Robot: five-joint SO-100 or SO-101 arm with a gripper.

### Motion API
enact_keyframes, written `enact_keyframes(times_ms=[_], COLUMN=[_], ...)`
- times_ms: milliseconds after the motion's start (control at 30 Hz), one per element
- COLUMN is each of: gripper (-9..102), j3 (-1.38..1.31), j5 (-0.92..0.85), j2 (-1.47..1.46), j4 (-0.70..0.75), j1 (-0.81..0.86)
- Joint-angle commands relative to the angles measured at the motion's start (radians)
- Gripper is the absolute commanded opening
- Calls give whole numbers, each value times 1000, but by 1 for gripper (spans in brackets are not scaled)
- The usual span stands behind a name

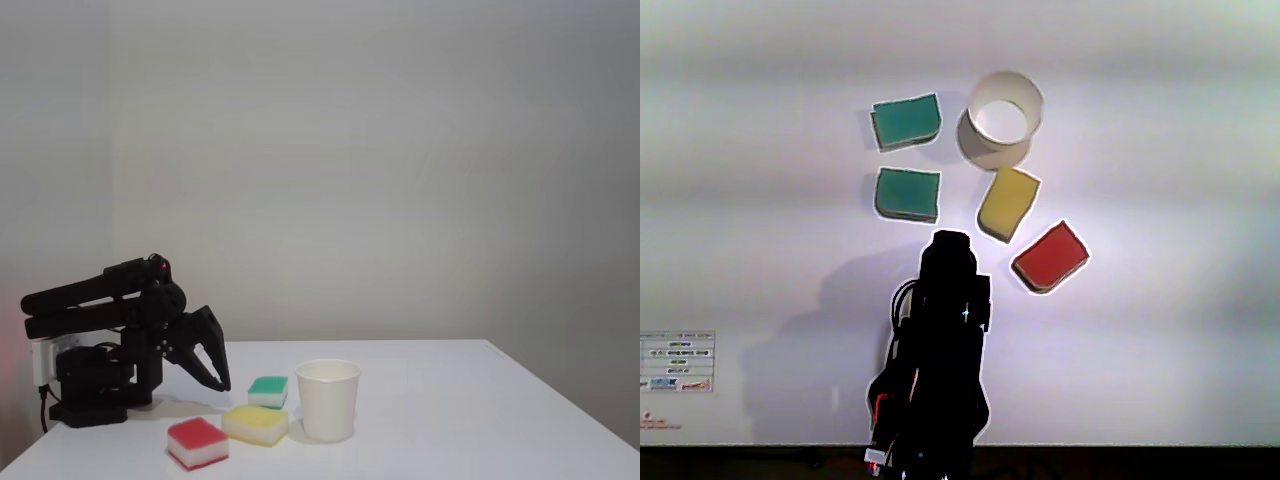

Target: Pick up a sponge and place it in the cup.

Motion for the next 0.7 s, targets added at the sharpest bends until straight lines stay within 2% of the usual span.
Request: enact_keyframes(times_ms=[0,467,667], gripper=[0,0,0], j3=[-3,-3,-64], j5=[21,21,21], j2=[6,6,-72], j4=[92,92,32], j1=[29,21,0])
